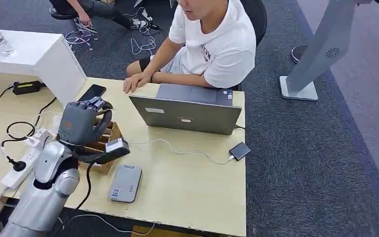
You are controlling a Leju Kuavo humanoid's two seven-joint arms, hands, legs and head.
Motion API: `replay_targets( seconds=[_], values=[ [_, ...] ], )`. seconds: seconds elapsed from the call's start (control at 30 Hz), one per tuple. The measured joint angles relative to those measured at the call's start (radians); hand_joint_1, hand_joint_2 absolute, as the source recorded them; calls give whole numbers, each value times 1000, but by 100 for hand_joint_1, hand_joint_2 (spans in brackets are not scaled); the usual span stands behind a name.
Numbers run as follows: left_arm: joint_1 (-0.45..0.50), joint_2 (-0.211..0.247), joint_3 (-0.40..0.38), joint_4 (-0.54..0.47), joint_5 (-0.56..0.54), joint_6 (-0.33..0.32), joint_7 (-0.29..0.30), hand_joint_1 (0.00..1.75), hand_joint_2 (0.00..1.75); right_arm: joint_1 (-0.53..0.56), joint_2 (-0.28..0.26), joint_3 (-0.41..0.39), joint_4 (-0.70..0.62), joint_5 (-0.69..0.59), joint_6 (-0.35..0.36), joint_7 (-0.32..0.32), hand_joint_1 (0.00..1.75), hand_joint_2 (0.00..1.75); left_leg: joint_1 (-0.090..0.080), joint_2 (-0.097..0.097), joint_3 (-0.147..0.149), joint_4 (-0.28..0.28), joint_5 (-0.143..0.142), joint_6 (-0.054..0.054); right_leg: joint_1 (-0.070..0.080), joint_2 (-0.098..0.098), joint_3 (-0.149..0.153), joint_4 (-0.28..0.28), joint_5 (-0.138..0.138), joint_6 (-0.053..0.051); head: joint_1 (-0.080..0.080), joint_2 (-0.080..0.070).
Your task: Pass the card to the sensor for recognition and then transmit it.
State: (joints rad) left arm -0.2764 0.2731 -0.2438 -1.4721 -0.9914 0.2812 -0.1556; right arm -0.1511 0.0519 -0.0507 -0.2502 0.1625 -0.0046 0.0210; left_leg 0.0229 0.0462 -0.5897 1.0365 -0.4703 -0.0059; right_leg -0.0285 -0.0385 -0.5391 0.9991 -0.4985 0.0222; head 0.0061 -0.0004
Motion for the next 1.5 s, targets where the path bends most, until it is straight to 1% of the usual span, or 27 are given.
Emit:
replay_targets(
  seconds=[0.17,0.37,0.67,0.8,0.87,1.0,1.17,1.37,1.5],
  values=[
    [49,15,-6,-2,-11,-28,11,175,175,2,0,-6,0,2,0,0,0,0,0,0,0,0,0,0,0,0,0,0,0,0,0,0],
    [79,26,-31,-2,-37,-92,39,175,175,2,0,-15,0,3,0,2,0,0,0,0,0,0,0,0,0,0,0,0,0,0,0,0],
    [128,42,-67,-2,-43,-145,73,175,175,6,0,-32,0,5,3,-3,0,0,0,0,0,0,0,0,0,0,0,0,0,0,0,0],
    [151,48,-82,-2,-47,-155,80,175,175,7,0,-37,0,12,2,-3,0,0,0,0,0,0,0,0,0,0,0,0,0,0,0,0],
    [153,49,-90,-2,-47,-160,82,175,175,7,0,-43,0,18,2,-4,0,0,0,0,0,0,0,0,0,0,0,0,0,0,0,0],
    [156,57,-119,5,-67,-196,99,175,175,7,0,-51,0,20,3,-5,0,0,0,0,-1,0,0,0,0,0,0,0,0,0,0,0],
    [159,63,-144,21,-71,-207,101,175,175,6,0,-56,0,21,3,-5,0,0,0,0,-1,0,0,0,0,0,0,0,0,0,0,0],
    [171,87,-167,36,-56,-235,99,175,175,6,0,-61,0,34,3,-4,0,0,0,0,-1,0,0,0,0,0,0,0,0,0,0,0],
    [184,119,-183,38,-62,-260,101,175,175,6,0,-69,0,36,5,-3,0,0,0,0,-1,0,0,0,0,0,0,0,0,0,0,0]
  ],
)
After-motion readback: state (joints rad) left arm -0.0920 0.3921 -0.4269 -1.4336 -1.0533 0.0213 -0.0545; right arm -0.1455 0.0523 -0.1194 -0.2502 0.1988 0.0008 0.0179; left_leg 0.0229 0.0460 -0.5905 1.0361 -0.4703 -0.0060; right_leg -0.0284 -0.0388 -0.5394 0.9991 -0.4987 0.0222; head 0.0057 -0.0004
